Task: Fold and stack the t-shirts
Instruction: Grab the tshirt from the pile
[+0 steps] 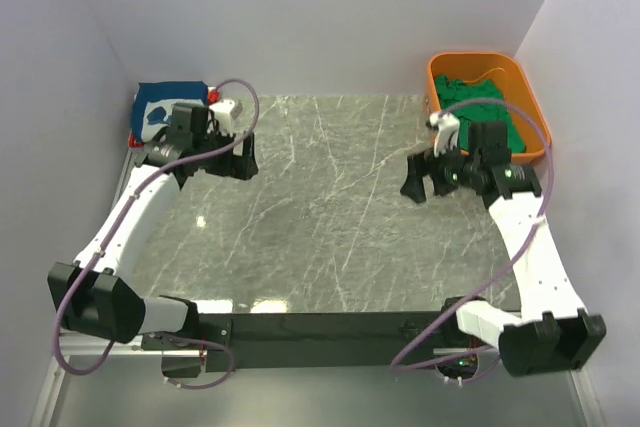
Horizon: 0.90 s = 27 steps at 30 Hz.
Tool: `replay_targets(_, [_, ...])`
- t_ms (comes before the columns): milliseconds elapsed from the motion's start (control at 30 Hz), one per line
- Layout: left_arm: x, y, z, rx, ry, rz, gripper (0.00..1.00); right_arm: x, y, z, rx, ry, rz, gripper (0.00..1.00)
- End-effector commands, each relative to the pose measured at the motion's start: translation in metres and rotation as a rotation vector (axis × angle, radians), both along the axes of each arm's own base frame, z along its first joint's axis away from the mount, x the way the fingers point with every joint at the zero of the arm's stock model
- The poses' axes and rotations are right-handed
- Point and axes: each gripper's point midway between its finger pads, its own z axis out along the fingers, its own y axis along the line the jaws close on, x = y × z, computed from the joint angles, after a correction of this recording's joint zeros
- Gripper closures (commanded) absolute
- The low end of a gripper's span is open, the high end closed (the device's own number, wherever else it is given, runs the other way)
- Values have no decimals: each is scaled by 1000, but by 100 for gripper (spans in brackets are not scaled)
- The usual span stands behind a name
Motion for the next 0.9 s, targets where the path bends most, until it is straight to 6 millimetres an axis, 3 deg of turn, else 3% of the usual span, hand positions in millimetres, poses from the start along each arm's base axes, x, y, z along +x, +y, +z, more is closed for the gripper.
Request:
replay_targets(0, [21, 0, 44, -58, -59, 42, 1, 41, -1, 50, 6, -121, -46, 0])
replay_targets(33, [26, -4, 44, -74, -37, 15, 1, 58, -3, 66, 3, -145, -64, 0])
replay_targets(67, [32, -7, 64, -102, -74, -3, 1, 67, -5, 74, 5, -158, -85, 0])
replay_targets(133, [42, -5, 79, -148, -101, 1, 1, 95, -15, 85, 11, -177, -148, 0])
replay_targets(167, [49, -3, 96, -160, -140, 9, 1, 107, -19, 108, 17, -235, -171, 0])
replay_targets(200, [55, 5, 104, -169, -160, 32, 0, 120, -26, 119, 20, -273, -203, 0])
replay_targets(233, [63, 8, 107, -177, -169, 45, 1, 139, -36, 114, 7, -260, -265, 0])
replay_targets(267, [70, 13, 121, -193, -198, 54, 1, 153, -41, 134, 9, -311, -295, 0])
replay_targets(333, [84, 27, 121, -234, -182, 88, 1, 190, -76, 143, -5, -344, -447, 0])
replay_targets(400, [96, 44, 131, -279, -191, 121, 1, 214, -96, 146, 10, -356, -536, 0])
replay_targets(433, [103, 43, 124, -308, -162, 102, 1, 233, -110, 142, 14, -351, -563, 0])
replay_targets(600, [124, 61, 115, -356, -140, 119, 1, 280, -140, 114, -35, -333, -619, 0])
replay_targets(767, [136, 67, 95, -400, -89, 114, 1, 319, -186, 56, -4, -230, -699, 6])
replay_targets(800, [139, 69, 89, -401, -75, 116, 1, 327, -191, 33, -14, -196, -701, 7])
replay_targets(867, [141, 70, 84, -406, -63, 110, 1, 336, -201, 22, -18, -186, -713, 7])
